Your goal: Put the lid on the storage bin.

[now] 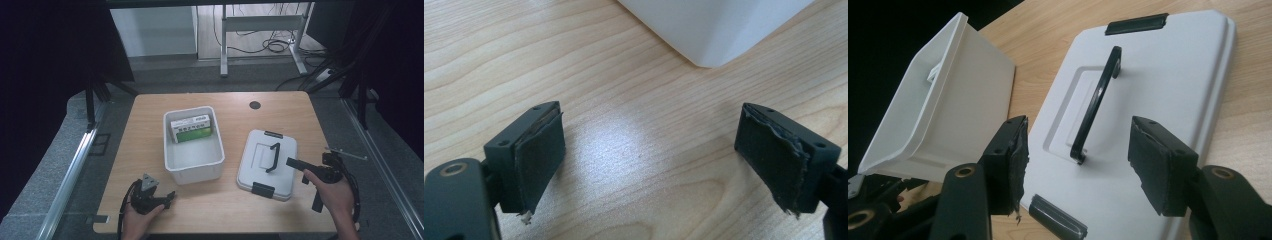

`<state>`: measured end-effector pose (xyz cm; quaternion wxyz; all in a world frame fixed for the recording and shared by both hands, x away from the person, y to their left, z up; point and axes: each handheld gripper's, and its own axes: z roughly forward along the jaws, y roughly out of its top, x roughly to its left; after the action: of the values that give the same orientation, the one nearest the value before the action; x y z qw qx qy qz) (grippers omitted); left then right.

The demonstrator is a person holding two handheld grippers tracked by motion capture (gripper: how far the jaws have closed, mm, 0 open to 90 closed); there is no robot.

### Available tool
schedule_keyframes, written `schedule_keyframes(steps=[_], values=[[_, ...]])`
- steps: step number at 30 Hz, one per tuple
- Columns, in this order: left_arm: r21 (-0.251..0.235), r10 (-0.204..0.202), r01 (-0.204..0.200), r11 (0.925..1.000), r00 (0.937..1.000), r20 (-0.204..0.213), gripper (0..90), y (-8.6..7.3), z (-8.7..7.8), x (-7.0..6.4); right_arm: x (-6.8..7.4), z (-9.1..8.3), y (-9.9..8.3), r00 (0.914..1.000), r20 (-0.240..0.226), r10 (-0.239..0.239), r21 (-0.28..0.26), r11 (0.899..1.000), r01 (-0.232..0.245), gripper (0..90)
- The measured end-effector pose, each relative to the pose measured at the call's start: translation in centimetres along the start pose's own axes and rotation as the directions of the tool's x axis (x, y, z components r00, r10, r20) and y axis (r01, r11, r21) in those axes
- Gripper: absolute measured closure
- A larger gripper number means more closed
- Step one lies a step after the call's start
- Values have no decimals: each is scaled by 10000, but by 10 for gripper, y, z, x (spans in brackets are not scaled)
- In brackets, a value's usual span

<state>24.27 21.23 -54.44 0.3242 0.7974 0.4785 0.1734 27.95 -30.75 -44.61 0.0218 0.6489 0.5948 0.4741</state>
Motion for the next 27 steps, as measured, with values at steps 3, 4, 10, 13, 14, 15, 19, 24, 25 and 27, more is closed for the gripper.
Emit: schedule_keyframes(steps=[3,4,10,13,14,15,19,24,25,27], values=[[0,-30,30,10000,10000,-29,127,0,0,0,3,2,3,10000,43,-76,69,9999,75,411],[-1,-33,33,10000,10000,-32,127,0,0,0,5,4,5,9999,72,-151,91,9998,150,411],[-6,-40,40,10000,10000,-33,127,0,0,0,15,8,16,9995,119,-290,209,9994,287,411],[-7,-45,45,10000,10000,-37,127,0,0,0,18,11,21,9995,198,-253,325,9992,247,411],[-8,-46,46,10000,10000,-39,127,0,0,0,19,12,23,9994,215,-277,373,9989,269,411],[-8,-46,46,10000,10000,-42,128,0,0,0,22,13,27,9992,267,-306,372,9989,296,411],[-7,-46,46,10000,10000,-56,129,-1,-1,0,26,15,34,9993,208,-316,390,9988,308,411],[-2,-36,36,10000,10000,-58,128,-1,-1,0,33,20,43,9987,335,-397,662,9971,374,414],[-2,-36,36,10000,10000,-58,128,-1,-1,0,34,21,45,9986,364,-389,702,9969,363,414],[0,-35,35,10000,10000,-60,128,-1,-1,0,36,25,50,9979,505,-414,745,9965,376,415]])
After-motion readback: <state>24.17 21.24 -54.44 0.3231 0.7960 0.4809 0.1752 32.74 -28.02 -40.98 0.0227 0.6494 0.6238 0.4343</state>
